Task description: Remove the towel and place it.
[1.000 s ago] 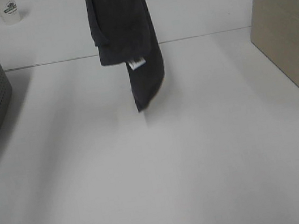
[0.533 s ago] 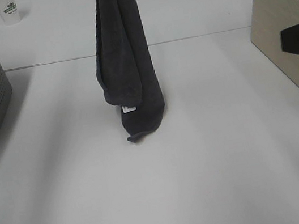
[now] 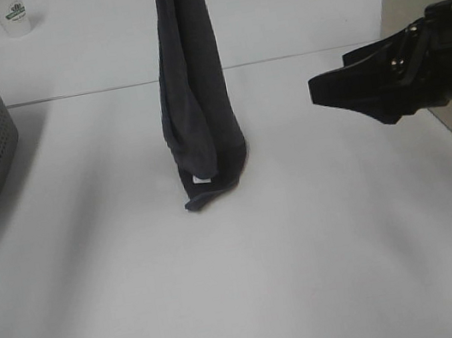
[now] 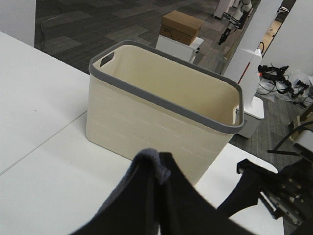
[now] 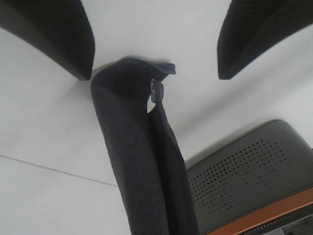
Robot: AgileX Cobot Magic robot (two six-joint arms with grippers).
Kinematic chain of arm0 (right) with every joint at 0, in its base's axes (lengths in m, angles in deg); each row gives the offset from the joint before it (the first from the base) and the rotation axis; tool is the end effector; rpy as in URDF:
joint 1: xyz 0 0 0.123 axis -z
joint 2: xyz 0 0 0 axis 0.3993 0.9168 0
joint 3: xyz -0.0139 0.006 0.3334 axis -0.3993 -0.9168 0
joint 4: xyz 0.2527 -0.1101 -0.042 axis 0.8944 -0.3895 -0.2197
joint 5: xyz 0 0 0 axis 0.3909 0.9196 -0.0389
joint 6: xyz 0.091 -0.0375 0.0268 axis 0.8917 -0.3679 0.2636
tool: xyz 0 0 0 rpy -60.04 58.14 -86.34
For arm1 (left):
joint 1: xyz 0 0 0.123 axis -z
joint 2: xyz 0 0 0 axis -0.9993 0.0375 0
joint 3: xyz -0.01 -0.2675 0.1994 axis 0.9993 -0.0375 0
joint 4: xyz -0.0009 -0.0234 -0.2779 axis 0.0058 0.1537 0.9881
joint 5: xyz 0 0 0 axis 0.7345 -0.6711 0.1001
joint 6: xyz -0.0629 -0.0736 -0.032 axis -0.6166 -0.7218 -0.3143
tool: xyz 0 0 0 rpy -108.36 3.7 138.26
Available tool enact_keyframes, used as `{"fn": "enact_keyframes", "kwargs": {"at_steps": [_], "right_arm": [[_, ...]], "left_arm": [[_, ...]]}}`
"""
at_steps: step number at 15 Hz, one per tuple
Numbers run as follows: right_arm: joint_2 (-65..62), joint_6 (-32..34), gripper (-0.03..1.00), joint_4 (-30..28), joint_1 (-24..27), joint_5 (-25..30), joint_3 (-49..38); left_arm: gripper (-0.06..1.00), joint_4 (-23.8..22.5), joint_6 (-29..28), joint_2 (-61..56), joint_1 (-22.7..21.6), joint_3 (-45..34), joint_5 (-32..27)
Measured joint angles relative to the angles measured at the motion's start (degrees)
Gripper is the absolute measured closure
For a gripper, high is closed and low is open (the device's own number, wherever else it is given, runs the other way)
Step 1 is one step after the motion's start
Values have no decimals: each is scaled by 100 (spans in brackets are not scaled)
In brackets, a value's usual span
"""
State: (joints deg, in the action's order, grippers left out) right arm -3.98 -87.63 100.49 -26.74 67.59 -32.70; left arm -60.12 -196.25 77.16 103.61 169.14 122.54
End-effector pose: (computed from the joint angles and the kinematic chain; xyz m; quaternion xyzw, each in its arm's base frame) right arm 0.2444 0.0781 0.2403 -0.2716 0.8044 0.2579 0.4612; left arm 0.4252 -0.2080 0.3921 0.3641 0.6910 -0.4516 0.4312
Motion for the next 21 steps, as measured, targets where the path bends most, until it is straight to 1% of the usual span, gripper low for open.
{"fn": "enact_keyframes", "kwargs": {"at_steps": [1, 2, 3, 4, 5, 7, 8, 12, 15, 18, 20, 21], "right_arm": [[361, -206, 27, 74, -97, 11, 80], [642, -264, 27, 103, -304, -109, 166], [911, -292, 27, 103, -602, -361, 264], [1140, -309, 27, 103, -968, -665, 413], [1644, -189, 27, 103, -1558, -1415, 825], [2189, 126, 27, 109, -1896, -1656, 1324], [2452, 246, 27, 109, -2017, -1656, 1564], [3317, 350, 27, 109, -2320, -1667, 2257], [3850, 367, 27, 115, -2343, -1954, 2681], [4068, 539, 27, 143, -2343, -1960, 2974], [4131, 584, 32, 155, -2343, -1954, 3037], [4194, 584, 38, 155, -2343, -1954, 3042]], "left_arm": [[94, 0, 0, 0, 0, 0, 11], [94, 0, 0, 0, 0, 0, 29], [94, 0, 0, 0, 0, 0, 29], [94, 0, 0, 0, 0, 0, 40], [94, 0, 0, 0, 0, 0, 46], [94, 0, 0, 0, 0, 0, 46], [94, 0, 0, 0, 0, 0, 46], [94, 0, 0, 0, 0, 0, 46], [94, 0, 0, 0, 0, 0, 46], [94, 0, 0, 0, 0, 0, 46], [94, 0, 0, 0, 0, 0, 46], [94, 0, 0, 0, 0, 0, 46]]}}
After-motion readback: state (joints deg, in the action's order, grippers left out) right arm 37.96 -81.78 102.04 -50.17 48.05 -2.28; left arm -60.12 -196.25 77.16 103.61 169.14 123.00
